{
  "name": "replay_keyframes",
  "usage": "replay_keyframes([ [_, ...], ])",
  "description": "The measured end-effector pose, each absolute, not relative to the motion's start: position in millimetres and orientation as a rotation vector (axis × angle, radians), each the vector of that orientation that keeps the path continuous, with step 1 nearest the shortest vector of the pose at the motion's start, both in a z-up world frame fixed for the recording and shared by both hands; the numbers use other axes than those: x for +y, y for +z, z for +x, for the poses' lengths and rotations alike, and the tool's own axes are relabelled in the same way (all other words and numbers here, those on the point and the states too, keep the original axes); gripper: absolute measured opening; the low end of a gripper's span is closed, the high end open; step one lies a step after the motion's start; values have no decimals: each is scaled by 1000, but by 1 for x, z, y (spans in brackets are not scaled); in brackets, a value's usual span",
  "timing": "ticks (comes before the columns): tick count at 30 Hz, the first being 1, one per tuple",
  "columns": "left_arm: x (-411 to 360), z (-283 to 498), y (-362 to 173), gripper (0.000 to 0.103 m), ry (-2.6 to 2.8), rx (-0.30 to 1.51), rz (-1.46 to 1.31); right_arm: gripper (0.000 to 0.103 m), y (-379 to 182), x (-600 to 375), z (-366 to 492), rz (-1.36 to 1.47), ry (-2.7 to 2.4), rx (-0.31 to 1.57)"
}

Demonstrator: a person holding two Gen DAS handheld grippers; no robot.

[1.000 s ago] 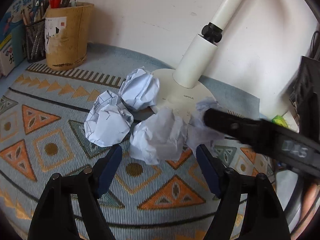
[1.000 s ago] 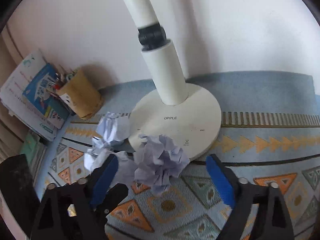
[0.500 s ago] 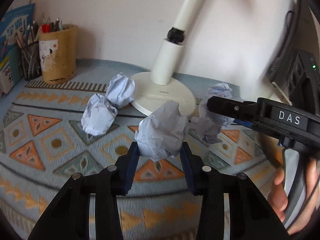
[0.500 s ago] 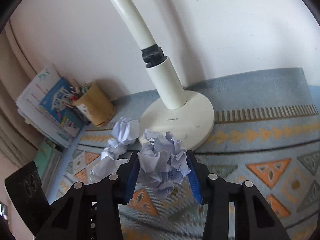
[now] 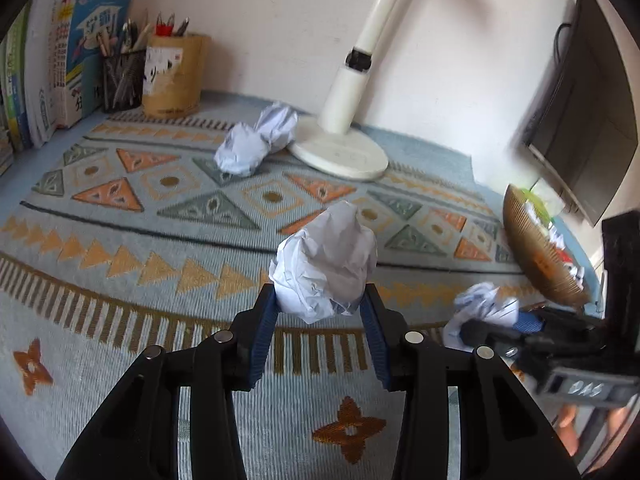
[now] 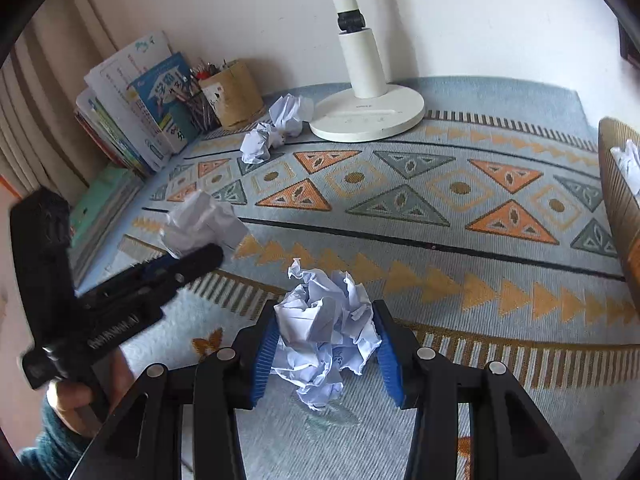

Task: Organize objects
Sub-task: 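Lift both held paper balls off the rug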

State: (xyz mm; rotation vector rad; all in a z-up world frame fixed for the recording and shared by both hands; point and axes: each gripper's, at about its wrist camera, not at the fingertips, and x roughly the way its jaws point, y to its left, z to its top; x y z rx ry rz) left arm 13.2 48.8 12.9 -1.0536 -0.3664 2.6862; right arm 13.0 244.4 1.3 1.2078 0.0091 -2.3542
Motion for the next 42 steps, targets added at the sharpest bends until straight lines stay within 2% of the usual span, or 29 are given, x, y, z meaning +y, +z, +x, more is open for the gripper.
replay_keyframes([
  [1, 48, 15, 14, 40, 2694, -359, -1042, 52, -1, 244, 13, 1189, -2376, 17],
  [3, 52, 16, 12, 40, 2702, -327, -1063, 75, -7, 249, 14, 1153, -2412, -19],
  [5, 57, 17, 13, 41, 2705, -288, -1057, 78, -14, 258, 15, 1135, -2404, -109],
  [12, 49, 19, 13, 42, 2717, -351, -1030, 78, -13, 268, 15, 1114, -2408, -196],
  [20, 51, 20, 14, 42, 2728, -323, -1022, 79, -14, 243, 20, 1132, -2438, -18],
  [23, 52, 20, 14, 42, 2736, -317, -1023, 78, -17, 240, 17, 1148, -2418, -20],
  [27, 50, 20, 13, 42, 2736, -333, -1024, 56, -15, 245, 20, 1099, -2397, -54],
  [30, 52, 20, 12, 42, 2734, -321, -1027, 52, -12, 246, 23, 1068, -2413, -63],
  [37, 54, 20, 12, 42, 2737, -310, -1030, 51, -3, 252, 32, 987, -2431, -92],
  [42, 75, 26, 24, 42, 2709, -231, -1009, 51, 14, 283, 43, 918, -2453, -225],
])
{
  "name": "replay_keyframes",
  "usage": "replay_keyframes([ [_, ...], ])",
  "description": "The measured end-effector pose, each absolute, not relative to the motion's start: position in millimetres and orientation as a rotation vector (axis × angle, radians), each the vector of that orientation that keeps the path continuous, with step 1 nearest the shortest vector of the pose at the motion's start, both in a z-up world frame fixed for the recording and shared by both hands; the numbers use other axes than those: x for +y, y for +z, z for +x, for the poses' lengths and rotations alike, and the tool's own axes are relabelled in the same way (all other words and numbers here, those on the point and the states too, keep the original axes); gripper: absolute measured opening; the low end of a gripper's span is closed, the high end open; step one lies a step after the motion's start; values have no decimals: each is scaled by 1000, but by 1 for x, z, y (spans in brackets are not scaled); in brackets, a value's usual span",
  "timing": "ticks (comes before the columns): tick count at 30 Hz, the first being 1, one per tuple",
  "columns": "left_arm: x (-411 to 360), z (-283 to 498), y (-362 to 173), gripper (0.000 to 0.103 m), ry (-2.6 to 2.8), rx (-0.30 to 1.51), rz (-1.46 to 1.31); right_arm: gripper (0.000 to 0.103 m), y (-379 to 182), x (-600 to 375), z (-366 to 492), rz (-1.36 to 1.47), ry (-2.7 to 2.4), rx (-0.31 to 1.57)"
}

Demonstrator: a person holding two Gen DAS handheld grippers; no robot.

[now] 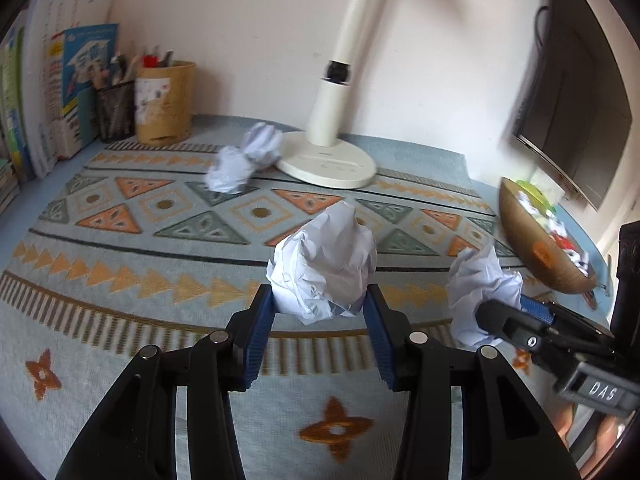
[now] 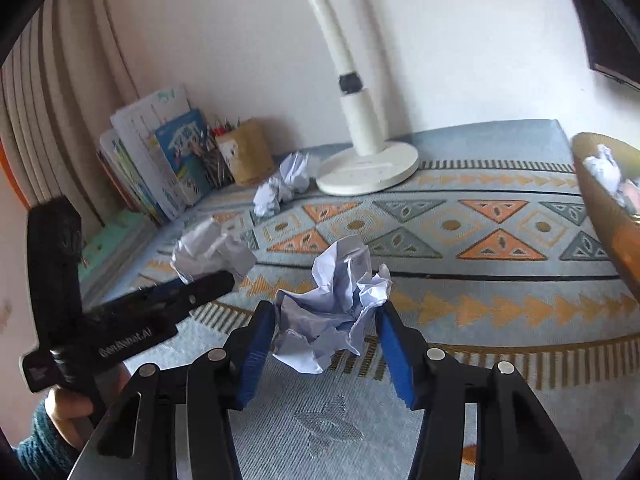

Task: Organize objects
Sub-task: 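Lift both held paper balls off the rug, then carry both paper balls to the gold bowl and open both grippers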

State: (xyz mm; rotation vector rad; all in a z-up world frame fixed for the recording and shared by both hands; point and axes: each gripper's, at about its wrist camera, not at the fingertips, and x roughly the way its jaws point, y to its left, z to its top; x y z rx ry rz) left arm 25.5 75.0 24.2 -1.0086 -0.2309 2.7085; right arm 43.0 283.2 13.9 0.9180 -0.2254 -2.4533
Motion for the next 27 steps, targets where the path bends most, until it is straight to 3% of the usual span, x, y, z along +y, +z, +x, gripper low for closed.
replay_keyframes([
  [9, 203, 5, 113, 42, 2424, -233, -789, 51, 132, 426, 56, 711, -2837, -326],
  [15, 299, -27, 110, 46, 2311, -179, -809, 54, 121, 495, 5, 987, -2940, -405],
  [16, 309, -31, 105, 49, 2296, -180, -811, 56, 117, 500, -1, 1021, -2936, -406],
  [18, 326, -41, 93, 81, 2279, -165, -824, 68, 110, 507, -13, 1085, -2954, -390],
  [19, 329, -46, 87, 98, 2296, -153, -837, 68, 108, 509, -14, 1085, -2971, -378],
  [22, 316, -51, 76, 99, 2324, -191, -856, 72, 105, 519, -5, 1073, -3011, -364],
  [24, 299, -52, 74, 99, 2320, -227, -880, 83, 105, 520, 2, 1060, -3023, -365],
  [27, 260, -44, 78, 99, 2357, -288, -875, 84, 115, 498, 14, 987, -3007, -308],
])
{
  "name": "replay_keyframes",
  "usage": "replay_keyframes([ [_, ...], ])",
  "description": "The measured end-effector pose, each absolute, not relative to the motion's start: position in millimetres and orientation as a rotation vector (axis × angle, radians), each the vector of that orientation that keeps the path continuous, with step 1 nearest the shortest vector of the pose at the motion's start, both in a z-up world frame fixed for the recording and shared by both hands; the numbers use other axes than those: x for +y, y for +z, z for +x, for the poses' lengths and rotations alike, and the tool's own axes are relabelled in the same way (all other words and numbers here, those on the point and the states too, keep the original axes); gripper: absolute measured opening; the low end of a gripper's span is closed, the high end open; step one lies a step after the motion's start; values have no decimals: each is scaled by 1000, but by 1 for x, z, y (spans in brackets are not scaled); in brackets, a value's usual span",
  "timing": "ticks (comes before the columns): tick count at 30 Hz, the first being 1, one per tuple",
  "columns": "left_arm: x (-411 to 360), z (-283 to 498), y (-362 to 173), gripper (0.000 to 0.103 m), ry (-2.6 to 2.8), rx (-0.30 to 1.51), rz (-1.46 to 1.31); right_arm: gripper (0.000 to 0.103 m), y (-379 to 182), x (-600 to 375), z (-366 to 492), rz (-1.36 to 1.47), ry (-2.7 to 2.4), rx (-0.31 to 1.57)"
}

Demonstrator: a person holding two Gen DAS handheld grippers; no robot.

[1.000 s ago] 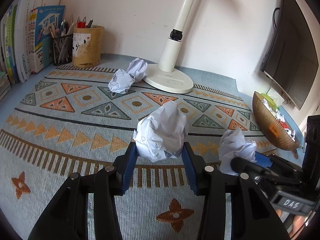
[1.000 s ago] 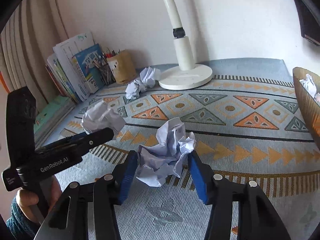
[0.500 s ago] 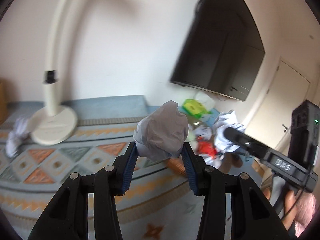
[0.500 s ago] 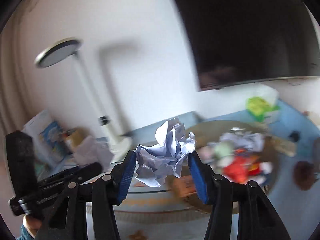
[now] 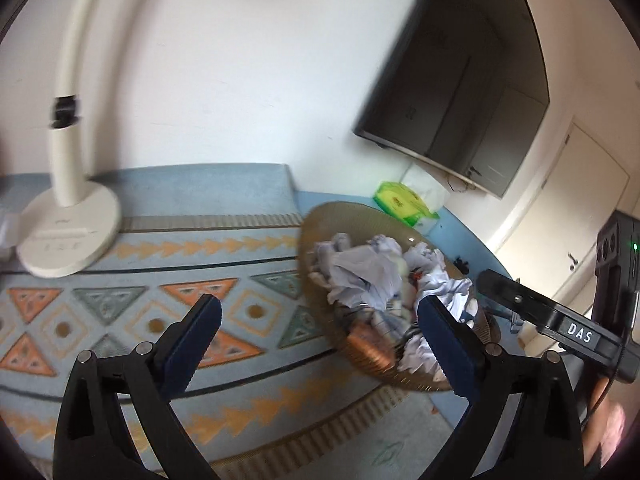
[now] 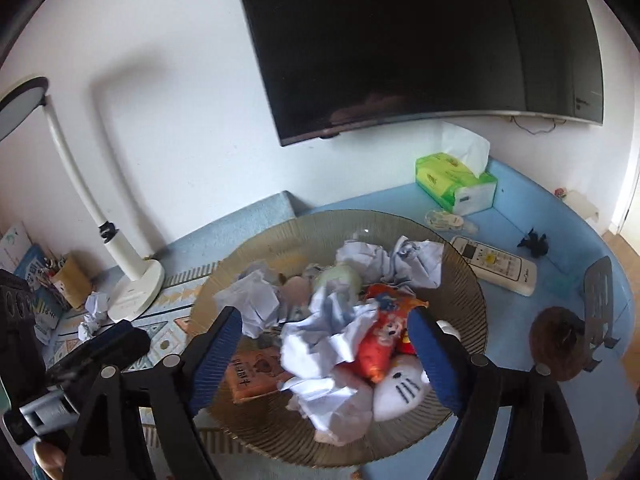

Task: Organize objects
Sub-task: 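Carry both paper balls to the gold bowl and open both grippers, then move both tools back toward the last paper balls by the lamp base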

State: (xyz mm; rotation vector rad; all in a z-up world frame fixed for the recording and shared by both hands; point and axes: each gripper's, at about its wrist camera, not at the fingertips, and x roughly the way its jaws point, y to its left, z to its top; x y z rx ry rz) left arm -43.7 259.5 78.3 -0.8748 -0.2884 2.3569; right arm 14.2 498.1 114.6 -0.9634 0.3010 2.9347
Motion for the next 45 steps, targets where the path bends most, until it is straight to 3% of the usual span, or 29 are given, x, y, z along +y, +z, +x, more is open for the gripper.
replay_keyframes([
  [4, 188, -16, 87, 99, 2482, -334, -833, 85, 140, 431, 38, -863, 3076, 110],
  [7, 132, 14, 84, 102, 2627, -316, -766, 102, 148, 368, 59, -729, 3098, -146],
  [11, 58, 33, 62, 102, 2849, -272, -825, 103, 121, 281, 69, -684, 3139, -456],
  [16, -4, 27, 35, 102, 2902, -416, -951, 103, 61, 222, 27, -1075, 3165, -360],
  [20, -15, 25, 18, 102, 2876, -528, -1003, 103, 20, 202, -4, -1232, 3076, -336],
  [23, -13, 31, 19, 102, 2895, -486, -936, 103, 0, 201, -10, -1291, 3034, -297],
  [45, -14, 28, 15, 102, 2868, -509, -980, 103, -9, 203, -13, -1373, 3044, -266],
])
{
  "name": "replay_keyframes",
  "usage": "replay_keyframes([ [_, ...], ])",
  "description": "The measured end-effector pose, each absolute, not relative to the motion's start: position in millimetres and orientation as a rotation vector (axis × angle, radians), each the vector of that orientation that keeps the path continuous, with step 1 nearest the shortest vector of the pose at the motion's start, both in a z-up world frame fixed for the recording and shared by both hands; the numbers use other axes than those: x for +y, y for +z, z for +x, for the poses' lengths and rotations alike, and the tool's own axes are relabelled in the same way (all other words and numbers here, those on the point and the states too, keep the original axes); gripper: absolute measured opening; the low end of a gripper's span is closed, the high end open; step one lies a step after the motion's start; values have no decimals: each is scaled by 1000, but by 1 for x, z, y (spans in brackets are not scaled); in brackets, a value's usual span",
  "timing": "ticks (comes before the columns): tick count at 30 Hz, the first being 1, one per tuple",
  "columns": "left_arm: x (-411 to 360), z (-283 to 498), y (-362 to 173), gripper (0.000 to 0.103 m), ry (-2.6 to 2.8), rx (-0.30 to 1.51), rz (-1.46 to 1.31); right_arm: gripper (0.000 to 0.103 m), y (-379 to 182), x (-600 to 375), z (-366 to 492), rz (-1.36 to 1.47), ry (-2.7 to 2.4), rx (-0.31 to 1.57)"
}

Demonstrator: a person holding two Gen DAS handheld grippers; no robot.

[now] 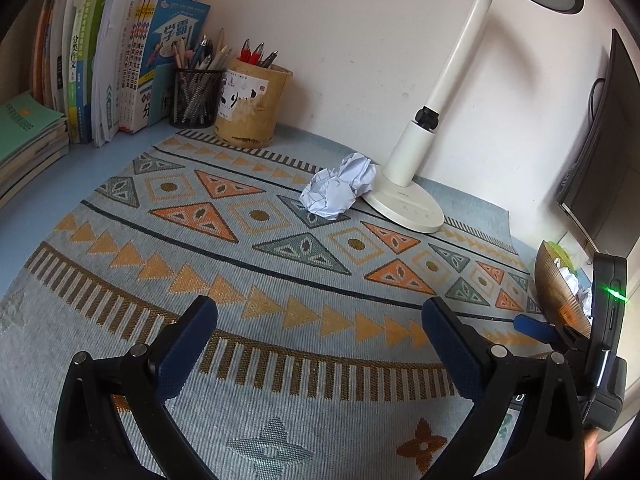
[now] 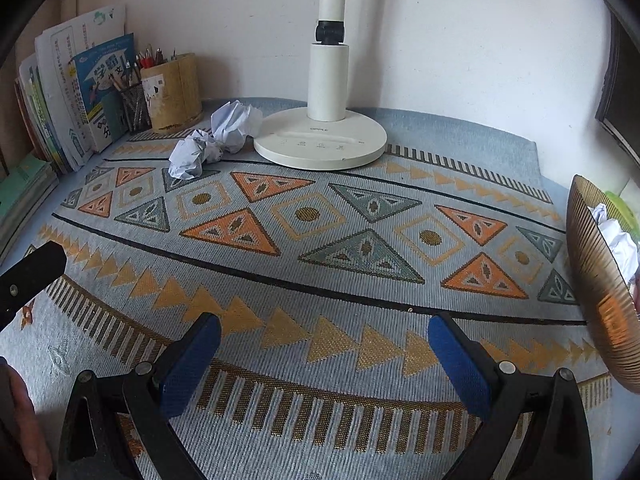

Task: Organize objects
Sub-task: 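Move both tools back toward the last paper balls by the lamp base, then close the right gripper on a paper ball while the left gripper grasps another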

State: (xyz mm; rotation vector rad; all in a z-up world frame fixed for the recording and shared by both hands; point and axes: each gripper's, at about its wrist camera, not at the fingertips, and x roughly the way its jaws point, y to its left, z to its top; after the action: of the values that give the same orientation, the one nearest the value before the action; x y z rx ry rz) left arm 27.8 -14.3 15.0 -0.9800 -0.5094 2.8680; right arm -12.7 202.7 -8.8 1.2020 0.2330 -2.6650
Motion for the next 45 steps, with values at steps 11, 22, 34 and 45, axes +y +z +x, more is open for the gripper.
replay_keyframes([
  [11, -15, 27, 14, 102, 2859, -516, -988, 103, -10, 201, -13, 1197, -2656, 237],
  [22, -13, 24, 25, 102, 2809, -433, -1044, 103, -13, 199, -19, 1268, -2579, 244],
  [34, -27, -77, 40, 101, 2656, -155, -1113, 98, 55, 132, -123, 1159, -2423, 239],
  [45, -9, -146, 0, 80, 2593, -225, -1236, 72, 15, 90, -220, 1307, -2304, 51],
])
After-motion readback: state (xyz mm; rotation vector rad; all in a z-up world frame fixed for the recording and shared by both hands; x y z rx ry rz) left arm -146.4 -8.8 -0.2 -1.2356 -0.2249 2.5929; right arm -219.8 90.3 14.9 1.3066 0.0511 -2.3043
